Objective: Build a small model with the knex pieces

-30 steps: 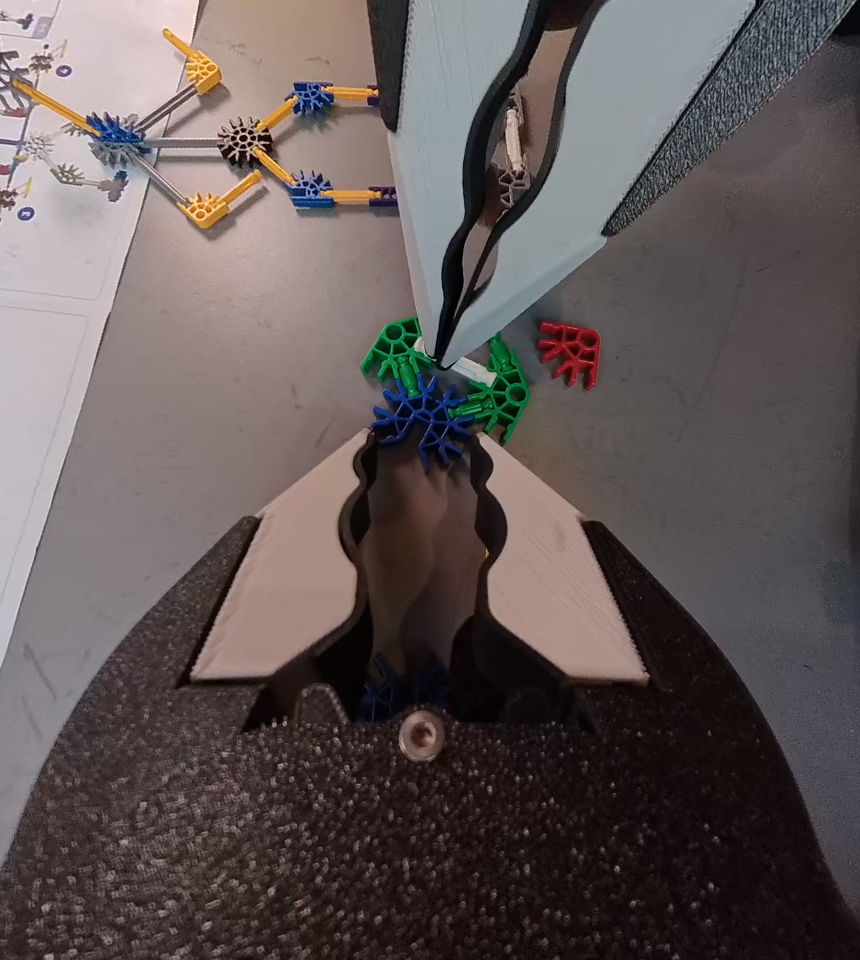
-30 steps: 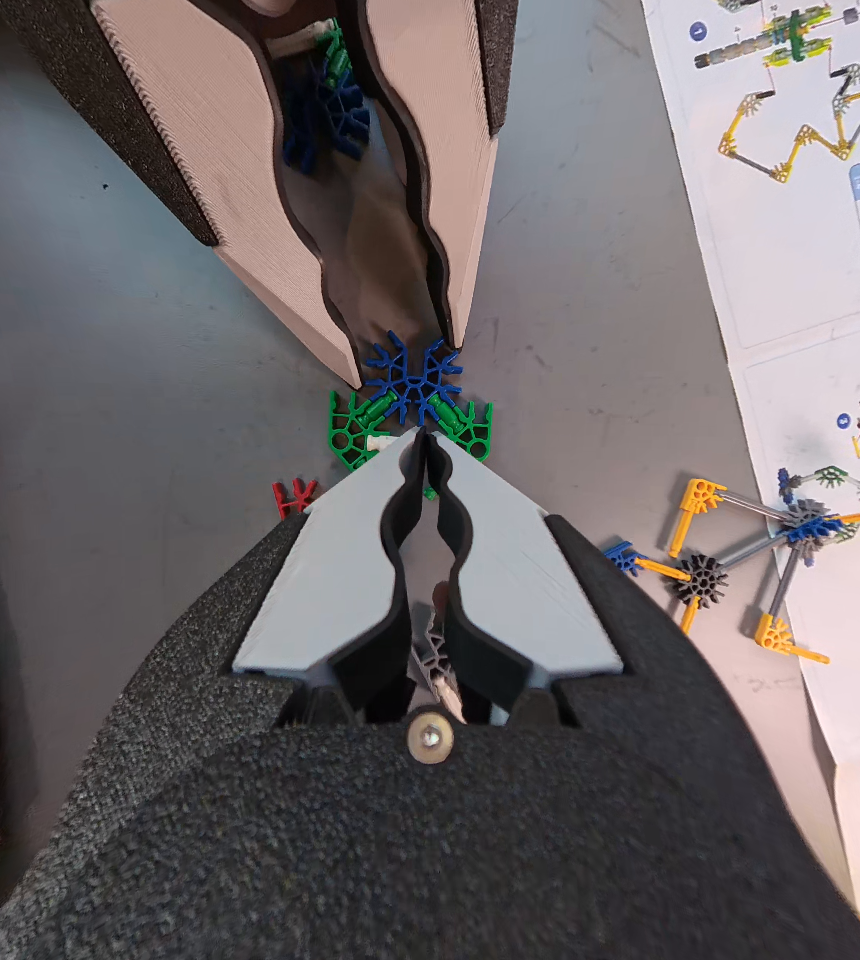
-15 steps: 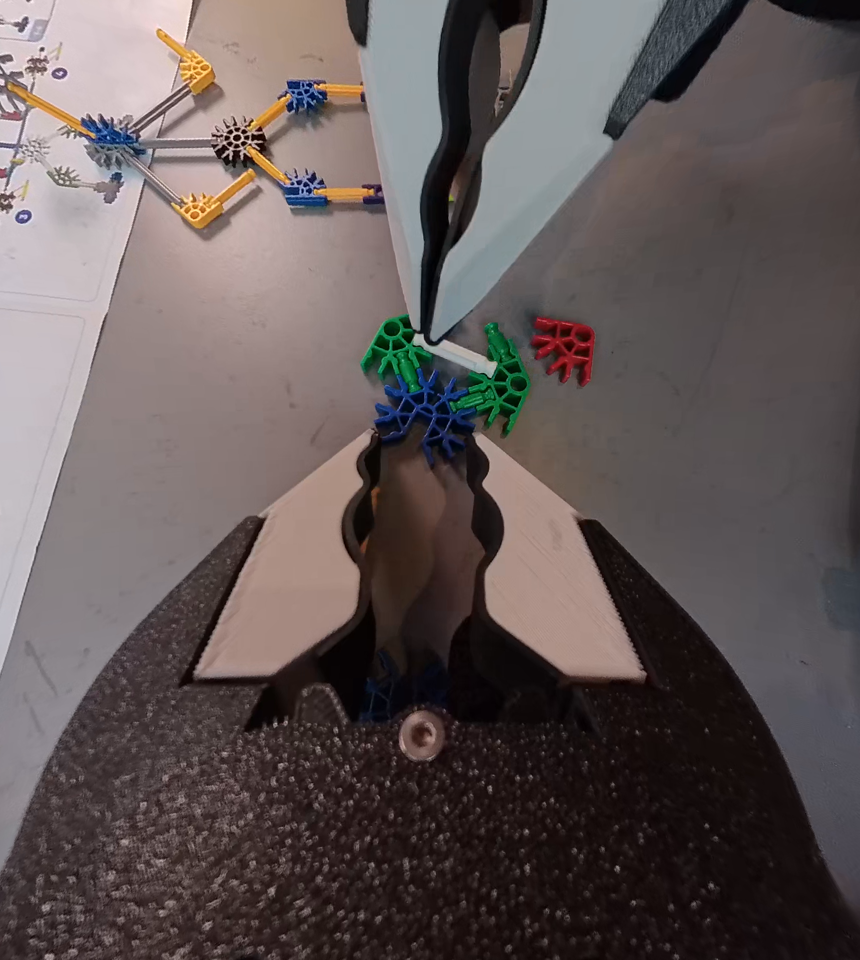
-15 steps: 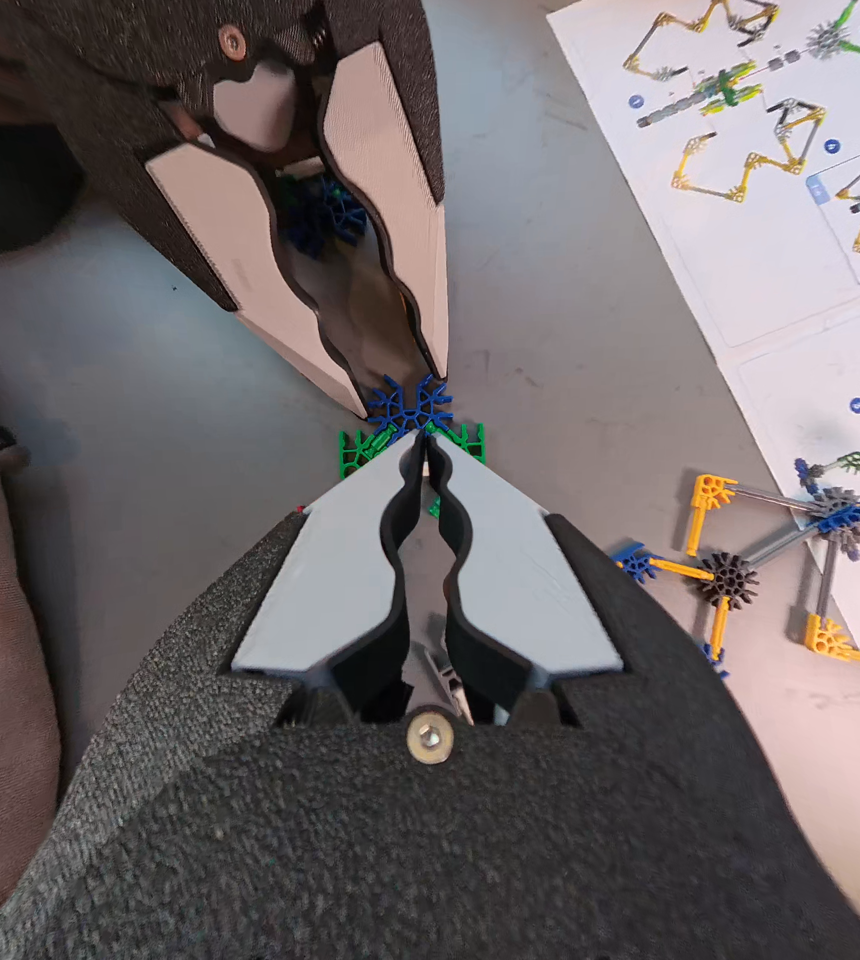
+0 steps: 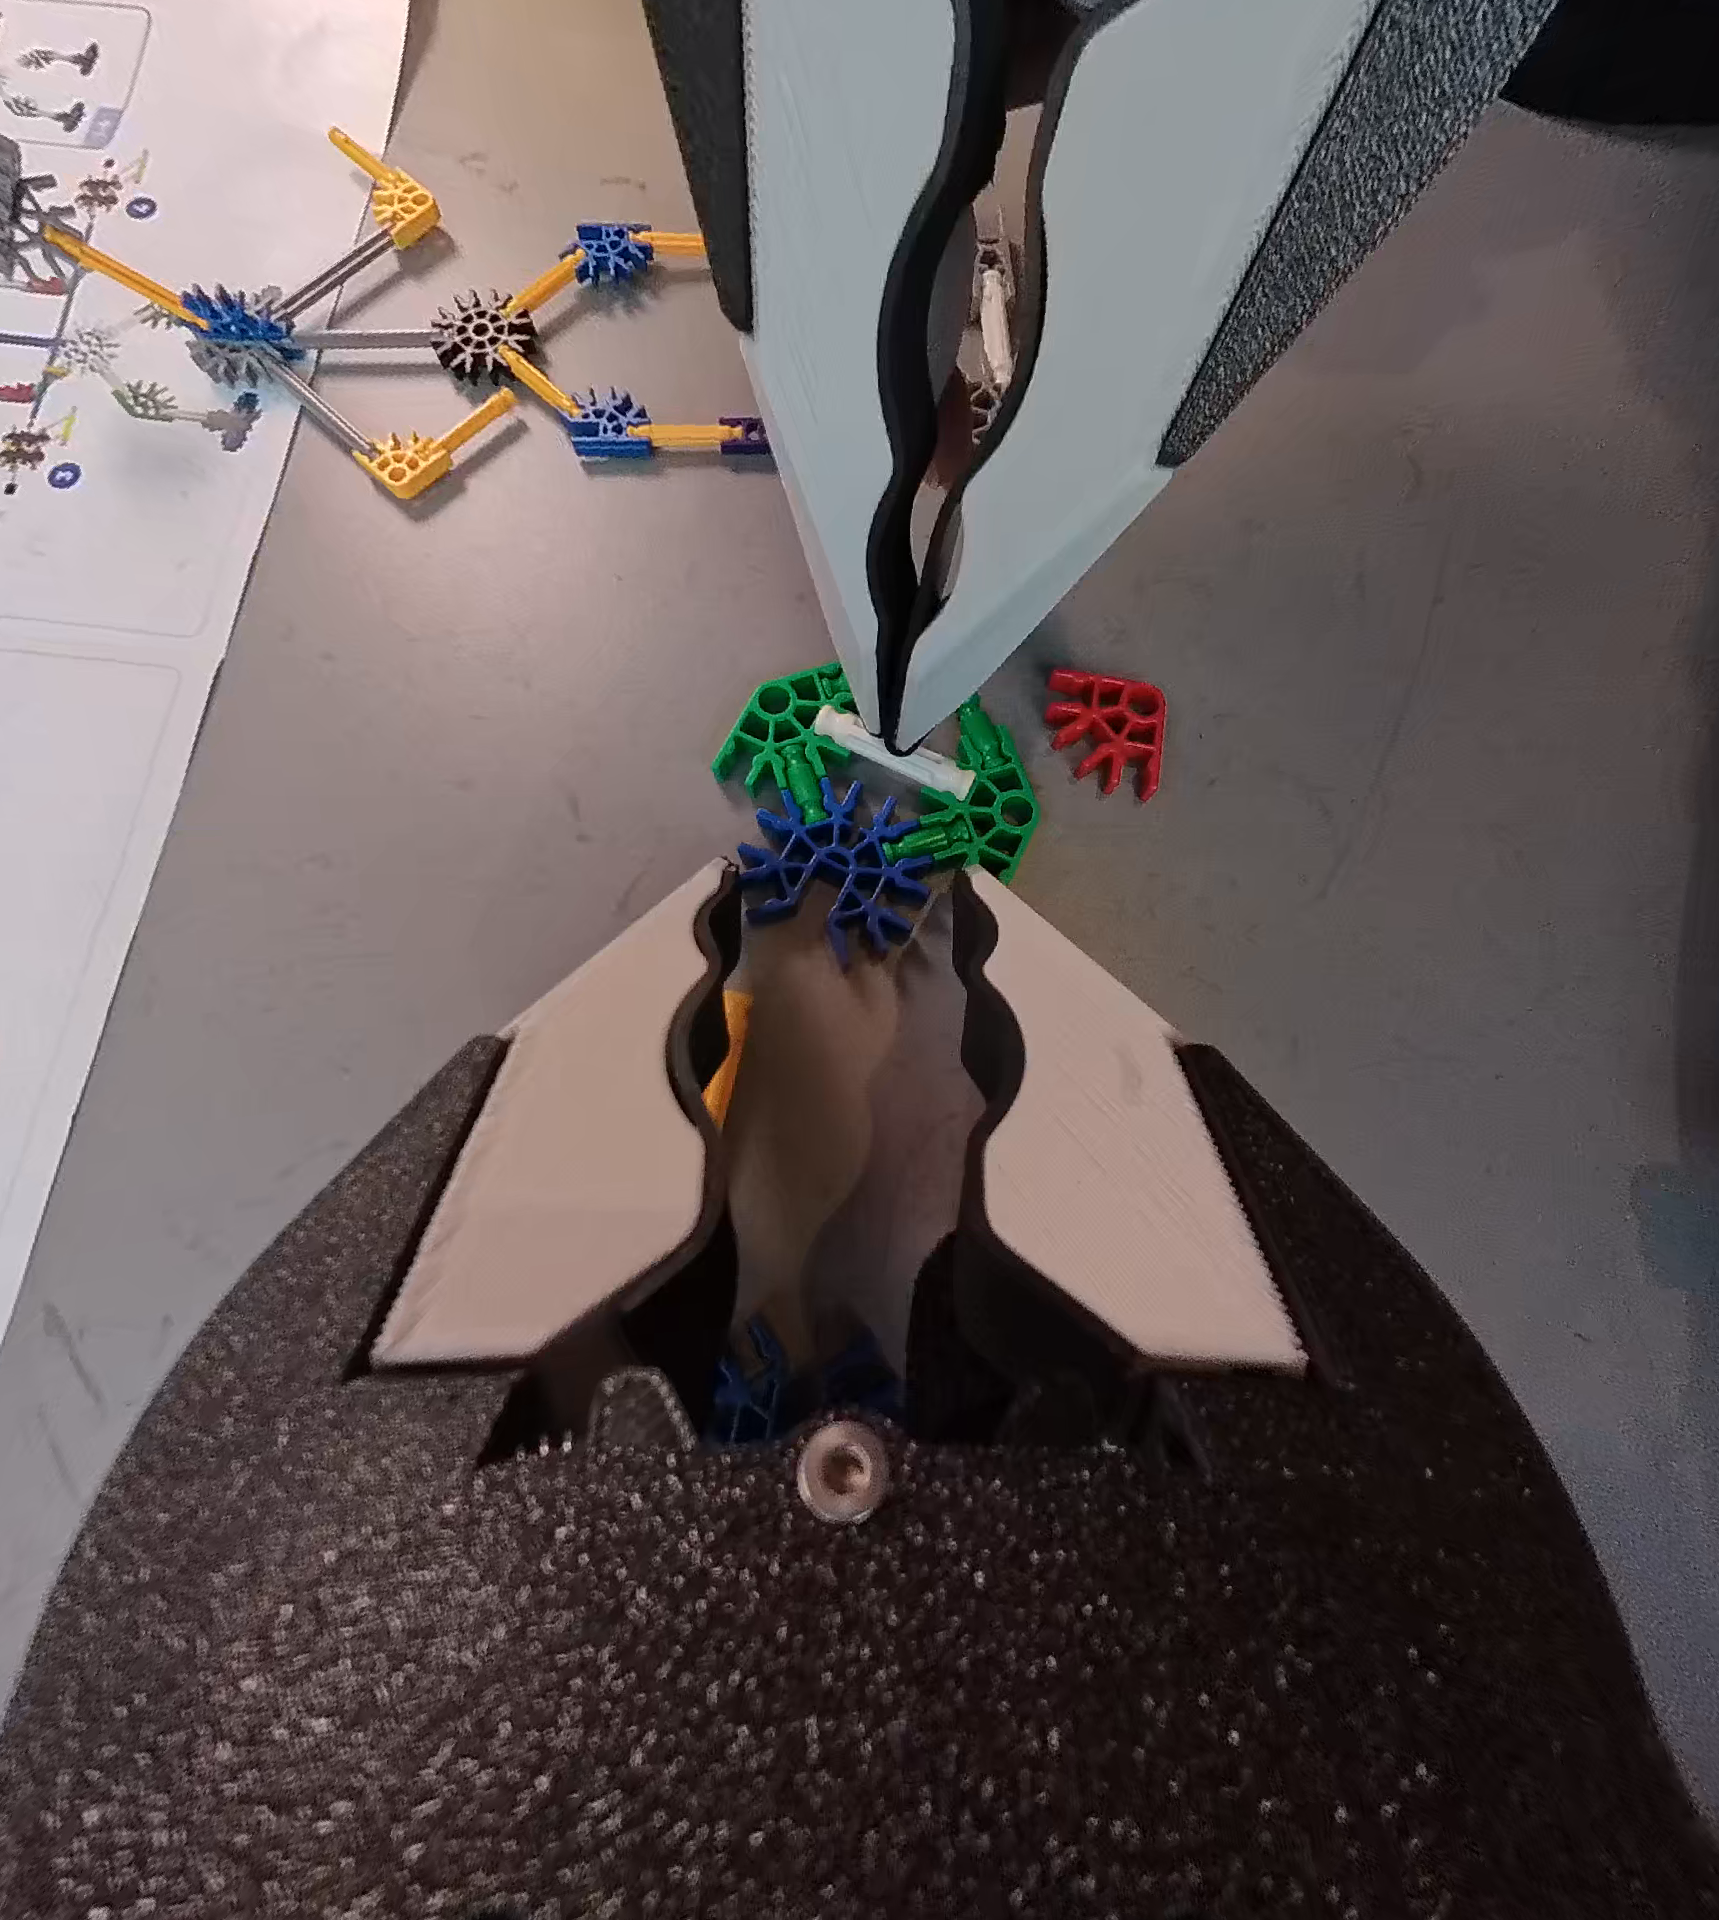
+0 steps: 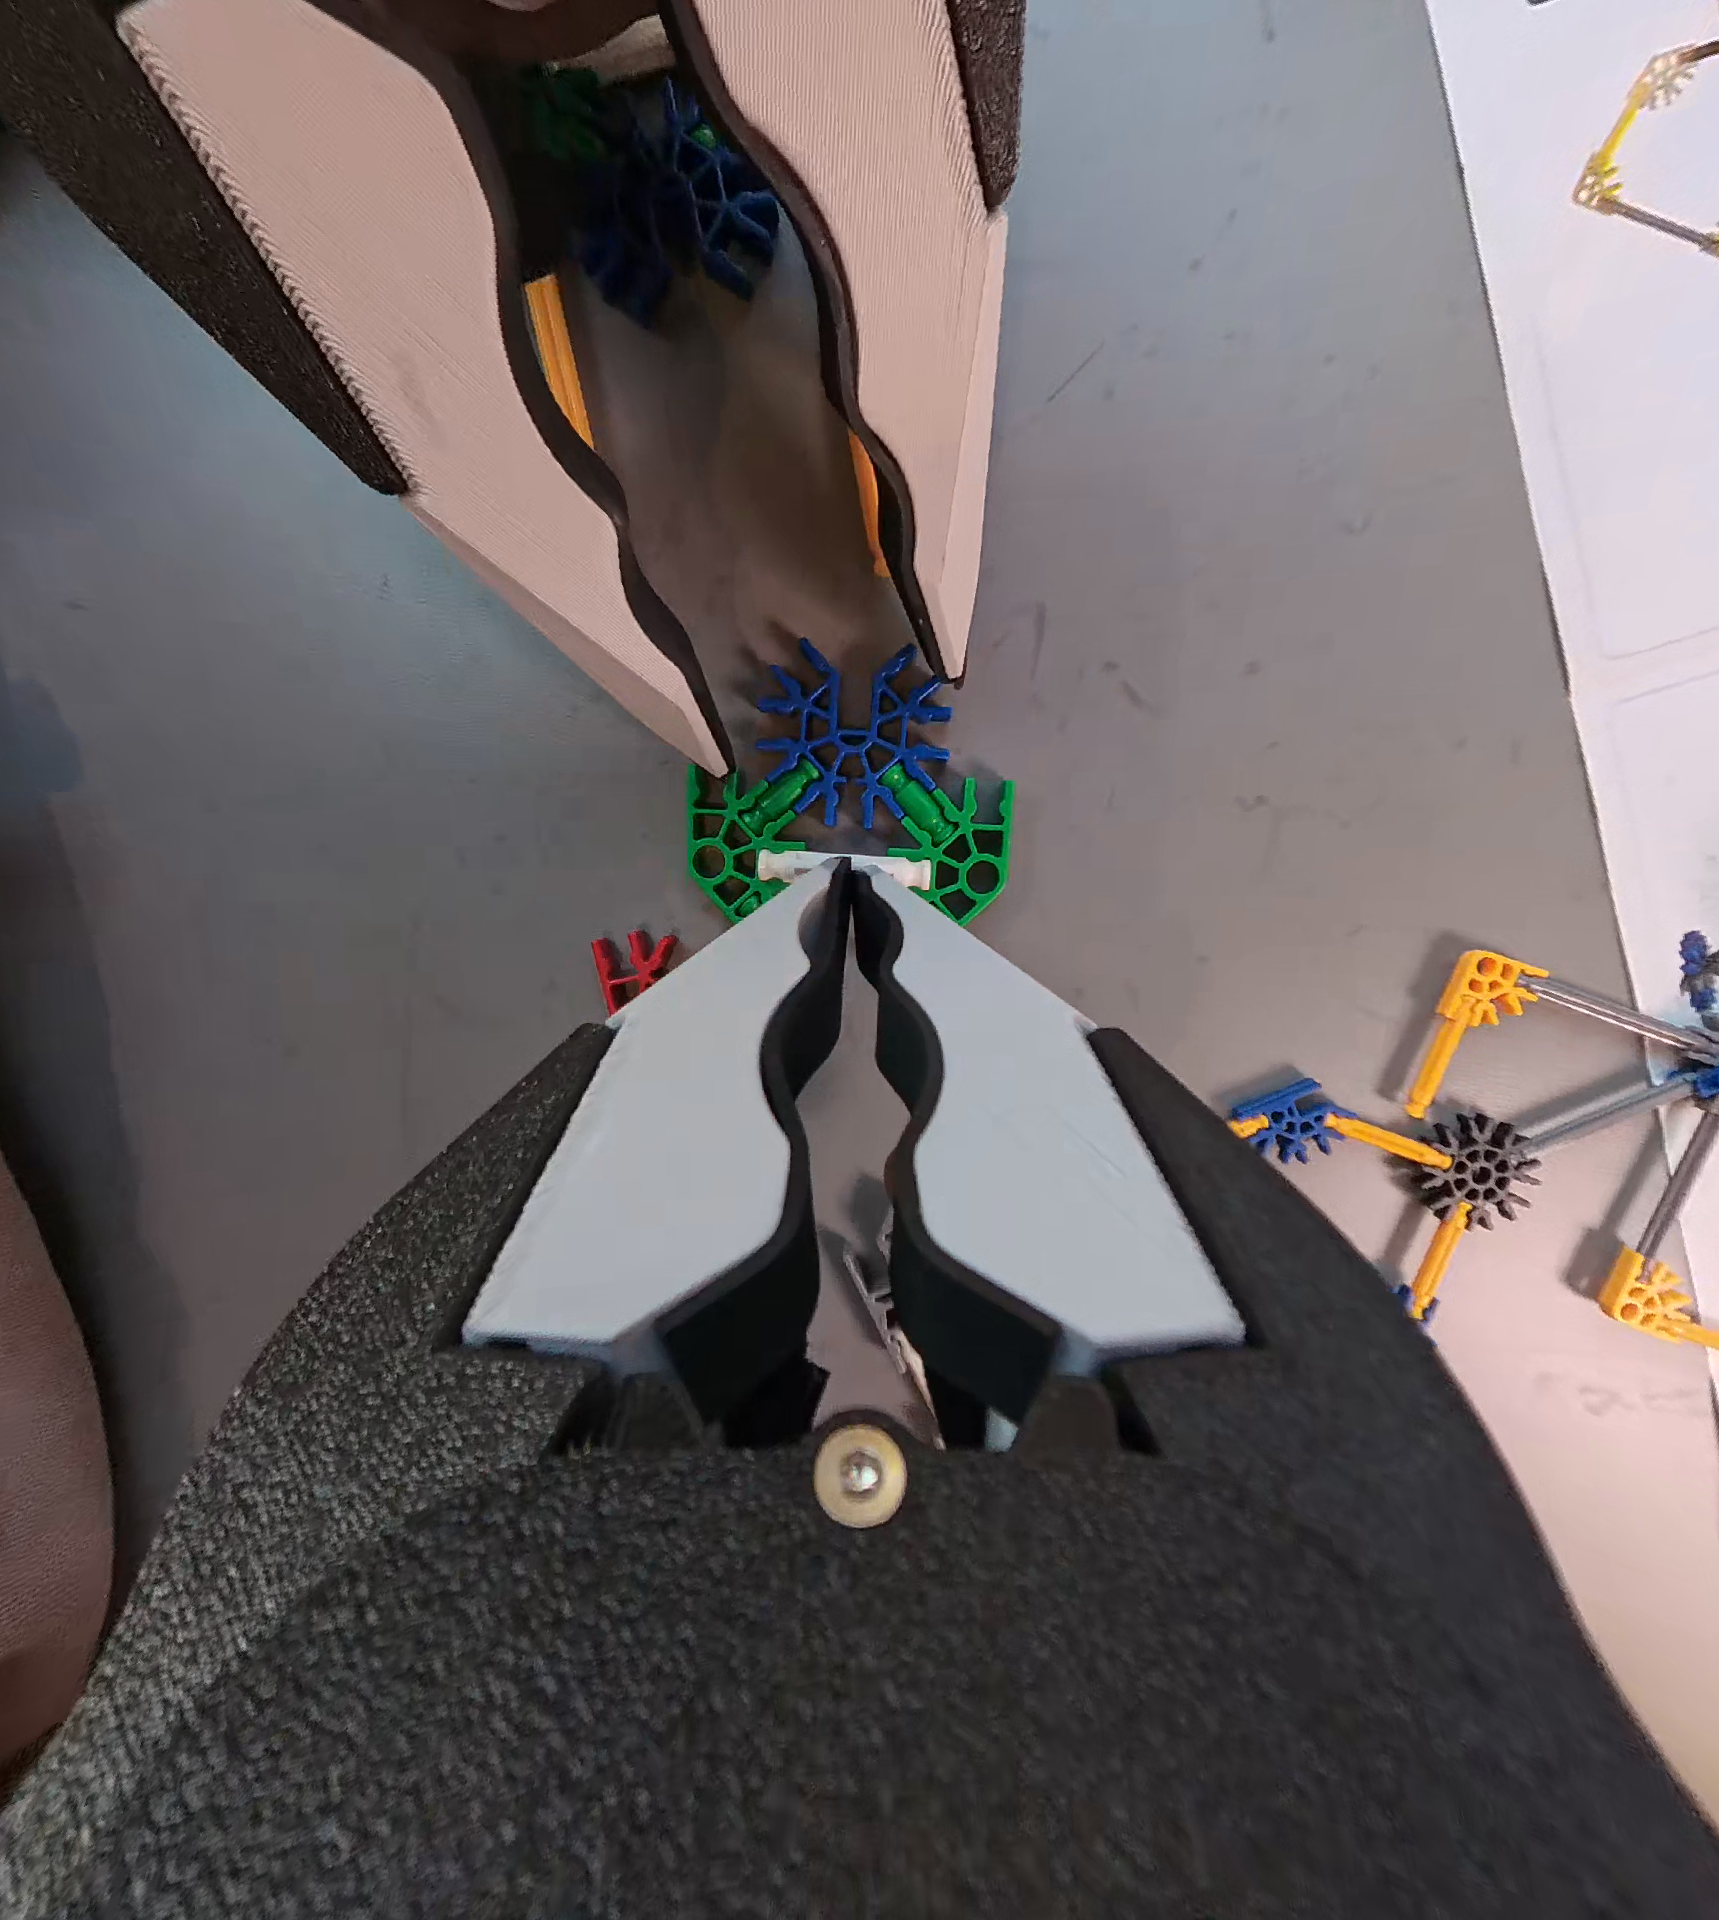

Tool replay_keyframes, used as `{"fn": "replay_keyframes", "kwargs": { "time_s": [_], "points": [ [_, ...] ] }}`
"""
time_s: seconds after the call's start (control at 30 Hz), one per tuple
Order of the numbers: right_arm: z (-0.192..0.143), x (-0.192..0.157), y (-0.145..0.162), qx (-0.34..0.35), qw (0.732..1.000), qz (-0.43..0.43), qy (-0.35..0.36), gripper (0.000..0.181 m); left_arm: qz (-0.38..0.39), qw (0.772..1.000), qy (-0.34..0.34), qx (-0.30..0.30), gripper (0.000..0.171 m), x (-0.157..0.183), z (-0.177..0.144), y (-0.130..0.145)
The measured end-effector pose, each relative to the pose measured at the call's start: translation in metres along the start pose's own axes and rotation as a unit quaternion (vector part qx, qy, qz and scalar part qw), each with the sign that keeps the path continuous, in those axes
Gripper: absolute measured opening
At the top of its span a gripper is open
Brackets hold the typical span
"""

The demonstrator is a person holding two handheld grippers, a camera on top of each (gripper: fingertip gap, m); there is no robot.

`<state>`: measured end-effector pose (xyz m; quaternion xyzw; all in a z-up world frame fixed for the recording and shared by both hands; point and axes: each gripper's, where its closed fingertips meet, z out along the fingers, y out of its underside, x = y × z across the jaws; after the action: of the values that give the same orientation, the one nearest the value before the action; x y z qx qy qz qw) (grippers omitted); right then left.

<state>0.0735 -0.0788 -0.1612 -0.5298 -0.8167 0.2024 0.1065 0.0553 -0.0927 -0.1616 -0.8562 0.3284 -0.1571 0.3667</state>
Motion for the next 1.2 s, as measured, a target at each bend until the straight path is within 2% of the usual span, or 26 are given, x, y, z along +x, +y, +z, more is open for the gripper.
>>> {"fn": "replay_keyframes", "kwargs": {
  "time_s": [0.43, 1.2],
  "points": [
    [0.0014, 0.0000, -0.0013, -0.081, 0.995, -0.065, -0.004, 0.000, -0.015, 1.000, 0.001, -0.001, 0.040, -0.0002, 0.0002, 0.0009],
    [0.0037, -0.0013, -0.0040, -0.107, 0.990, -0.089, -0.014, 0.000, -0.016, 1.000, 0.005, 0.006, 0.040, 0.0001, 0.0000, 0.0011]
  ]
}}
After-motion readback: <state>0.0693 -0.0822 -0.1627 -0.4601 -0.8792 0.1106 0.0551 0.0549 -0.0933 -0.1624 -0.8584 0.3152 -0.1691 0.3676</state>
